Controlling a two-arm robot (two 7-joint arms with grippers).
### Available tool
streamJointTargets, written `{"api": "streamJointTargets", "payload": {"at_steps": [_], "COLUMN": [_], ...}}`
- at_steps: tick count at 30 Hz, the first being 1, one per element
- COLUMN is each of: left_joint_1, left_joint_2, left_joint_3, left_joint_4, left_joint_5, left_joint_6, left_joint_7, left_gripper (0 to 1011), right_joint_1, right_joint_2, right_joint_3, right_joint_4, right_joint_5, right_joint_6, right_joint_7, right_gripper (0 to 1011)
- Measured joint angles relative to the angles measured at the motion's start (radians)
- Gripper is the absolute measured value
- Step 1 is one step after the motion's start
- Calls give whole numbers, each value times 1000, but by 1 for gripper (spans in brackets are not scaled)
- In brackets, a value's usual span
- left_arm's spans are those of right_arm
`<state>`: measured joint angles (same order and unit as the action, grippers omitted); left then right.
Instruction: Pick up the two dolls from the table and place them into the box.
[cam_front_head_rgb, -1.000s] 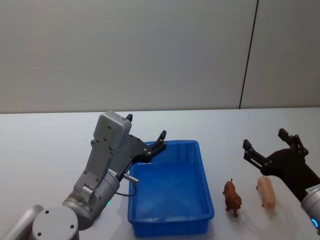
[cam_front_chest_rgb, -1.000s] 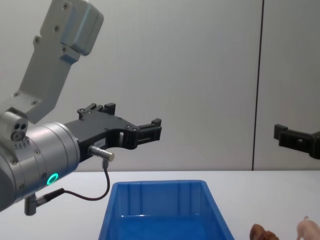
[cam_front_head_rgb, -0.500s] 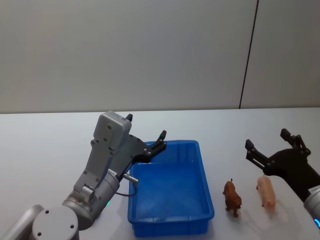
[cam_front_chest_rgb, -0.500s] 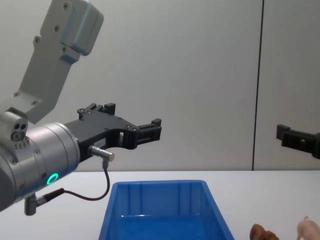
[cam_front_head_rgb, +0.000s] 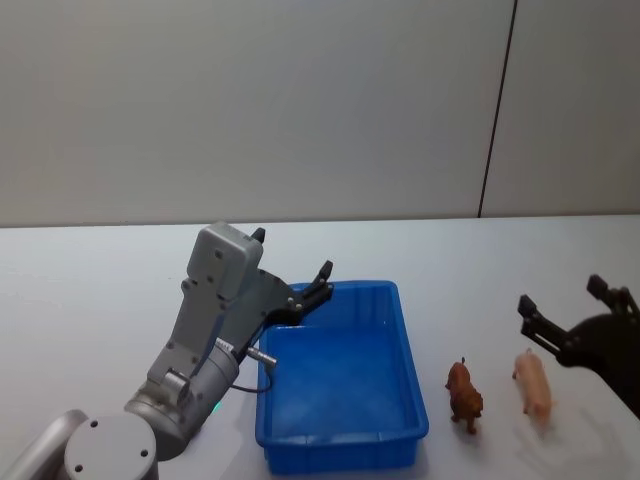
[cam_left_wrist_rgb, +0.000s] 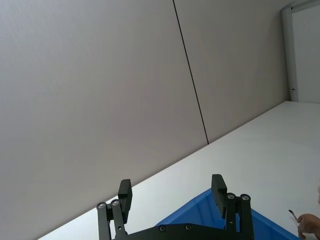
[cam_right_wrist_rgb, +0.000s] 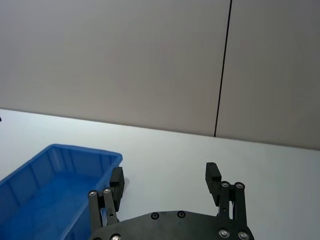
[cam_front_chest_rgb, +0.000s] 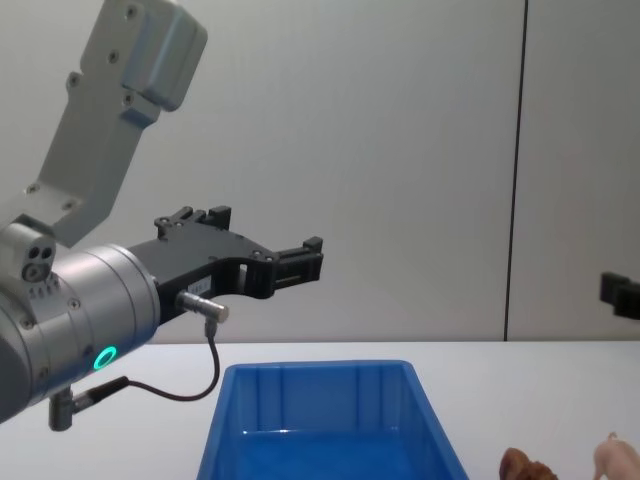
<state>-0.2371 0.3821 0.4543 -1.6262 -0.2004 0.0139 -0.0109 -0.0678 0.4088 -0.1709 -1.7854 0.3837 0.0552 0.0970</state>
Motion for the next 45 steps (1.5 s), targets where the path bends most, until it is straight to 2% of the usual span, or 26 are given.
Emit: {"api": "streamJointTargets", "payload": {"at_steps": [9,15,21,32,45], "left_joint_1": [0,0,0,0,0], "left_joint_2": [0,0,0,0,0], "left_joint_3": [0,0,0,0,0], "left_joint_4": [0,0,0,0,0], "left_joint_5": [0,0,0,0,0], "left_joint_6": [0,0,0,0,0], "left_joint_7": [0,0,0,0,0], "left_gripper": [1001,1001,1001,1001,1001], "right_joint_1": [-37,-43,-34,11,59], "right_joint_2": [32,36,28,-11,-55], "right_joint_3": [20,22,11,-24,-50], "right_joint_4": [-5,10,38,116,202], "right_joint_5": [43,42,8,-89,-141], "right_joint_6": [52,84,112,149,188], "right_joint_7": [3,6,10,19,29], "right_gripper": [1001,1001,1001,1001,1001]}}
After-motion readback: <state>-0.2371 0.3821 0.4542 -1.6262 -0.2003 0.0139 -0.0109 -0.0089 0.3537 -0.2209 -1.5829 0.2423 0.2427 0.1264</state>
